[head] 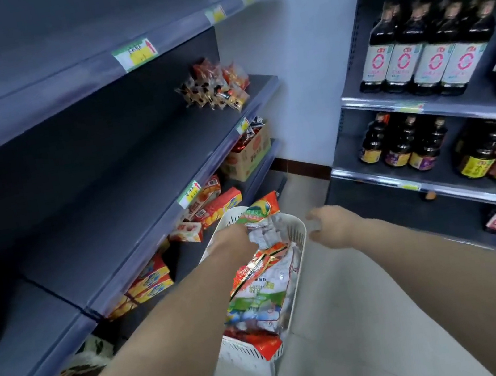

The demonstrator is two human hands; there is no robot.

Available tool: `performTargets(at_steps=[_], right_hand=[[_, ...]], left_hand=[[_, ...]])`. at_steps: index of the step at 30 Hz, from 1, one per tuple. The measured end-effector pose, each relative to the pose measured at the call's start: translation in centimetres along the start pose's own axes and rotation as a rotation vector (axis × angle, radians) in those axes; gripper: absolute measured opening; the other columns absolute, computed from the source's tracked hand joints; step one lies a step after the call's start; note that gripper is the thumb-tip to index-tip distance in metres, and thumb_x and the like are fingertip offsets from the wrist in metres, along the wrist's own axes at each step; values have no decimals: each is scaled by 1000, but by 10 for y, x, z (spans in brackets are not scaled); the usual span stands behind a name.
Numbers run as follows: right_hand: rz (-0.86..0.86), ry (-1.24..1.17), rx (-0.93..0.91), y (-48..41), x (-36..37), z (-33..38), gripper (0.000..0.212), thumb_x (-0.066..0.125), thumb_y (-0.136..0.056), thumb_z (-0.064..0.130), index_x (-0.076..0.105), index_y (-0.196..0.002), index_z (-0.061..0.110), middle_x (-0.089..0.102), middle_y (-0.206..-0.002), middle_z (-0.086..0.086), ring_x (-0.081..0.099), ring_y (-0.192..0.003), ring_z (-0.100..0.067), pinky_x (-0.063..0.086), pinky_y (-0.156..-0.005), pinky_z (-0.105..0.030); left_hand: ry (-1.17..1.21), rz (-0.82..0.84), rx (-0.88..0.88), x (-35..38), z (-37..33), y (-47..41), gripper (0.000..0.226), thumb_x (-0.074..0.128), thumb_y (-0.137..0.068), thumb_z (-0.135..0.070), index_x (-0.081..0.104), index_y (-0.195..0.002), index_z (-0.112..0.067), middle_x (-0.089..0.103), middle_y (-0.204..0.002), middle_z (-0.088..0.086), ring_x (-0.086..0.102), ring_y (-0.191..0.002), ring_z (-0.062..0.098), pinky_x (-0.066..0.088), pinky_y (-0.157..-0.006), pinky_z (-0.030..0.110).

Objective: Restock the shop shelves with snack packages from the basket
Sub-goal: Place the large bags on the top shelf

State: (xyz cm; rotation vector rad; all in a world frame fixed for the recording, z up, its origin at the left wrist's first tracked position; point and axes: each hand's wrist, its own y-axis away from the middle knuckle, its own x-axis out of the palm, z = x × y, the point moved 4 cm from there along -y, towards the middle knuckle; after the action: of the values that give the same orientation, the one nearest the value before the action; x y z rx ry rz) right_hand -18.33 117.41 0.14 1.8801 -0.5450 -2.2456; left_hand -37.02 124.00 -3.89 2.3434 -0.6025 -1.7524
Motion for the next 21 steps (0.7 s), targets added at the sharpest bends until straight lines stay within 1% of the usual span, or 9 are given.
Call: performTargets(at_steps=[1,3,6,9,11,14,17,19,21], right_hand=[[3,7,-5,-8,1,-1,43,51,-99,28,51,-136,7,55,-137,-13,51,-126,-29,43,-104,-39],[10,21,-22,-25,5,-3,40,51,-98,28,53,-133,9,57,-134,-11,54,-122,-28,45,-101,-39],[26,20,-48,-46,12,-5,37,51,-98,22,53,-133,10,58,-133,-11,55,-120,-28,46,-99,-37],[40,12,-88,-64,16,-11,39,49,-99,19,50,-137,10,56,-134,-13,54,-122,-30,46,-99,-36],[49,8,-130,-77,17,-16,39,48,-99,21,50,-136,11,57,-134,-13,53,-123,-30,45,-99,-35],[106,26,-202,-96,15,-26,38,49,-99,23,52,-134,10,57,-134,-13,52,-124,-30,43,-101,-36],[147,68,-283,-120,13,-37,39,52,-97,22,52,-134,9,57,-133,-14,51,-124,-31,43,-102,-39],[162,105,-325,-136,11,-41,38,53,-95,19,55,-132,10,59,-132,-12,53,-123,-31,45,-100,-39],[180,95,-358,-148,11,-40,37,54,-93,17,58,-129,11,60,-131,-11,53,-123,-31,45,-99,-35]], left_hand=[[11,10,-3,4,-3,-6,43,60,-90,-36,57,-130,-21,56,-133,7,53,-120,28,50,-92,36],[36,29,-2,12,-7,-17,44,60,-90,-36,57,-131,-20,55,-134,6,51,-123,27,49,-97,38],[103,47,-33,30,-10,-30,43,63,-88,-37,58,-127,-18,56,-132,7,51,-122,28,49,-98,39],[126,93,-102,51,-13,-40,55,68,-84,-45,55,-131,-20,56,-130,6,54,-119,26,50,-96,39],[100,108,-115,62,-17,-48,56,70,-84,-43,55,-132,-20,56,-130,7,53,-119,26,51,-95,41],[23,110,-172,75,-25,-59,43,67,-87,-34,57,-127,-21,55,-126,6,51,-118,25,51,-93,41],[-37,63,-238,78,-33,-67,26,60,-90,-28,63,-115,-22,57,-118,6,52,-112,25,50,-90,39],[12,17,-281,75,-34,-73,19,58,-90,-22,67,-106,-22,57,-116,6,55,-108,26,50,-88,38],[122,-69,-315,66,-32,-76,8,58,-89,-21,65,-92,-23,59,-110,4,58,-99,23,50,-82,34]])
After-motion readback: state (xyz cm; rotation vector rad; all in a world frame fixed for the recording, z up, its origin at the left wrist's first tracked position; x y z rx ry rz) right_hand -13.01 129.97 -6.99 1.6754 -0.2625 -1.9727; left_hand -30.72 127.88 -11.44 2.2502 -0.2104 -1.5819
